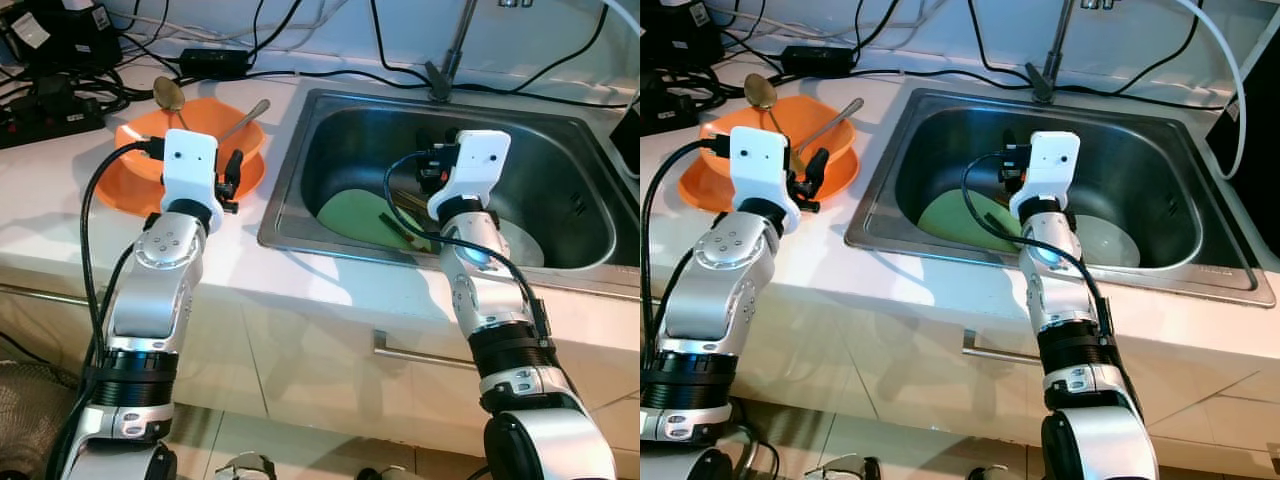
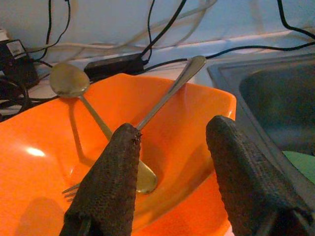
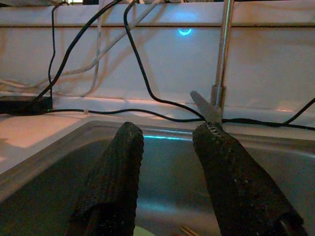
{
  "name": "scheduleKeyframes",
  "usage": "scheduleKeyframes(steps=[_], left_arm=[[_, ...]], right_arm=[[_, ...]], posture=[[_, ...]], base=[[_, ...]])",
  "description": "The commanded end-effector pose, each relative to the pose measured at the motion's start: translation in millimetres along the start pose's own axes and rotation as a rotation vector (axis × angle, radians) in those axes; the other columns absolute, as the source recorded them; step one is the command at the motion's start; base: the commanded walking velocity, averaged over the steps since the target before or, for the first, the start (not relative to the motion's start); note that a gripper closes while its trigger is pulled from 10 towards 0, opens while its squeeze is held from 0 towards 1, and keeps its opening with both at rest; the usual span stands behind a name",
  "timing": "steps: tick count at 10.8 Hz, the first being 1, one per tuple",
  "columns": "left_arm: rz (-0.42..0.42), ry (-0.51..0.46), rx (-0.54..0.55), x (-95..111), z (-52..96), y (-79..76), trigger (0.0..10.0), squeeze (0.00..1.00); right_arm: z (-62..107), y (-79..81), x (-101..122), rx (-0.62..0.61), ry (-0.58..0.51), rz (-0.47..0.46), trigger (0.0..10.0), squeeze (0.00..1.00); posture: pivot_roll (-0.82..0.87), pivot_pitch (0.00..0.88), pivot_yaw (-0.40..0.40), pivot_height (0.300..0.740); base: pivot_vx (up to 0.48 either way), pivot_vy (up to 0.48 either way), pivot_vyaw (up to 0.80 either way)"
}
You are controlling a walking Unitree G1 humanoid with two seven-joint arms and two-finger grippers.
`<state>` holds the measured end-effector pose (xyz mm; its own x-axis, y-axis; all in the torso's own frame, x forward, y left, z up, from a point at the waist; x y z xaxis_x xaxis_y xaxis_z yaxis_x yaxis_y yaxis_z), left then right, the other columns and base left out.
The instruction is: Kitchen organization
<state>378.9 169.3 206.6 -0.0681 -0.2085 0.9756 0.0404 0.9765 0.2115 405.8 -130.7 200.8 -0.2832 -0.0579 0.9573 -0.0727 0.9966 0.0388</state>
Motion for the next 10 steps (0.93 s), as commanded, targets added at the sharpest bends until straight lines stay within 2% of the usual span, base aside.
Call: scheduleKeyframes(steps=[1, 7, 10], left_arm=[[0.001, 0.028, 0.016, -4.6, 2.2, 6.3, 10.0, 0.00], [-0.037, 0.058, 0.073, -5.4, 4.3, 24.9, 10.0, 0.00], [-0.078, 0.082, 0.128, -3.8, 7.7, 45.0, 10.0, 0.00]], right_arm=[[1.4, -3.1, 1.4, -0.012, -0.003, -0.008, 10.0, 0.00], [0.1, -4.8, 2.3, -0.017, -0.005, -0.006, 10.0, 0.00], [-0.7, -6.6, 2.6, -0.023, -0.007, -0.004, 10.0, 0.00]], posture=[[0.05, 0.088, -0.043, 0.740], [0.06, 0.083, -0.043, 0.740], [0.06, 0.077, -0.041, 0.740]], base=[[0.000, 0.000, 0.00], [0.000, 0.000, 0.00], [0.000, 0.000, 0.00]])
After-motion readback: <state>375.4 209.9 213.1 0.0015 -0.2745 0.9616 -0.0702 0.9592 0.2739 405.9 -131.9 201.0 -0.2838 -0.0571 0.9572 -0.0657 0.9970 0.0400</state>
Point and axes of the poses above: a point about 5 cm out from each wrist's last joint towards the gripper, its own z axis pointing back from the gripper into the wrist, its own x axis along the axis of the wrist's last joint, y = z × x, the point moved 4 cm from there along -z, pointing out of the wrist towards the gripper, and after that the axes turned 2 degrees about -z, right-handed, at the moved point
